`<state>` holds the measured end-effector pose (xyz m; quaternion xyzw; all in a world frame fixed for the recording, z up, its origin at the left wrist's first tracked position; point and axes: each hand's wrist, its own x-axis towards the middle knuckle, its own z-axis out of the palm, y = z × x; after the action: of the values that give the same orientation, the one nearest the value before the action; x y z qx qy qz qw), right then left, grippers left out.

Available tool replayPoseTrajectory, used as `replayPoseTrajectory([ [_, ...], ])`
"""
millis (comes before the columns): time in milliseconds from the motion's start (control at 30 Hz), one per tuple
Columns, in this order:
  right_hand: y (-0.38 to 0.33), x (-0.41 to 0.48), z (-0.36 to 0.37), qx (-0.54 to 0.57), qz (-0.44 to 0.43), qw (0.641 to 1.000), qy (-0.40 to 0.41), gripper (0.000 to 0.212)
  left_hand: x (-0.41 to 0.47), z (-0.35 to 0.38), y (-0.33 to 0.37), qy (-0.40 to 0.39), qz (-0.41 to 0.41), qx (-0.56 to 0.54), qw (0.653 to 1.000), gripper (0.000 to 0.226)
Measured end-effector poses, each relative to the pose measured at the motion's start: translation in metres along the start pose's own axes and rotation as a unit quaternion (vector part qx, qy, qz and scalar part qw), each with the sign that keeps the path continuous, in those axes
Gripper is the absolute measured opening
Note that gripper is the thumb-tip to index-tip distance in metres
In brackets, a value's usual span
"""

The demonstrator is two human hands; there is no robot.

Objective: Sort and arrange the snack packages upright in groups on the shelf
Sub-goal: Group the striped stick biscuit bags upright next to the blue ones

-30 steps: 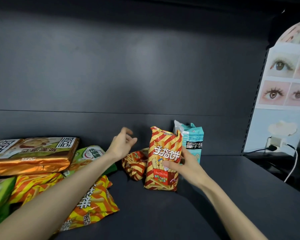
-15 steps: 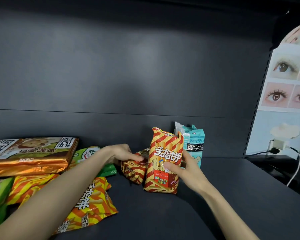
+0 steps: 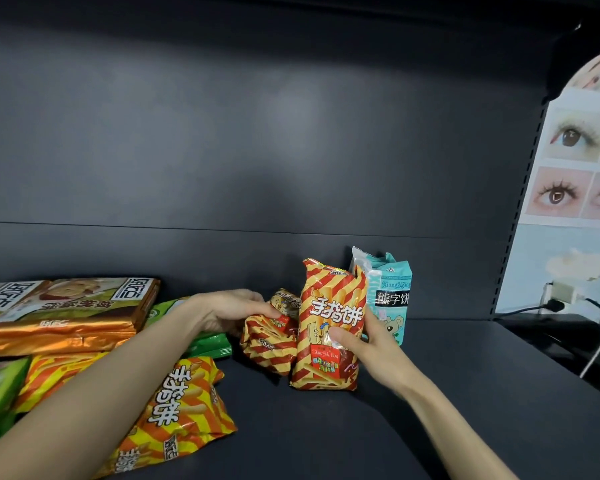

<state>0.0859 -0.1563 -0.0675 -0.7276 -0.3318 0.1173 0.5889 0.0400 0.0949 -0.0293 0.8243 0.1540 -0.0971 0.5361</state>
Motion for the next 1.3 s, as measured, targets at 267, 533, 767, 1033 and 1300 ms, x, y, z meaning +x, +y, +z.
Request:
replayPoseTrajectory([
  [267,-0.002,0.002,0.006,-0.031,-0.024,0.999,0.013,0.060,-0.034,-0.009,0.001,0.103,0.126,-0.028,0.986,0.069],
  [533,-0.009,0.014,0.017,-0.084,-0.002,0.996,0.042,0.045,-0.043,-0.005,-0.027,0.155,0.161,-0.046,0.974,0.078],
  [767,-0.016,0.026,0.019,-0.122,0.015,0.992,0.038,0.056,-0.041,-0.007,-0.028,0.188,0.170,-0.089,0.963,0.074],
  [1033,-0.015,0.048,0.031,-0.191,-0.008,0.976,0.107,0.052,-0.041,-0.019,-0.028,0.186,0.172,-0.167,0.953,0.071],
  [1300,-0.001,0.059,0.033,-0.270,-0.013,0.950,0.154,0.048,-0.032,-0.012,-0.029,0.149,0.161,-0.090,0.972,0.072],
])
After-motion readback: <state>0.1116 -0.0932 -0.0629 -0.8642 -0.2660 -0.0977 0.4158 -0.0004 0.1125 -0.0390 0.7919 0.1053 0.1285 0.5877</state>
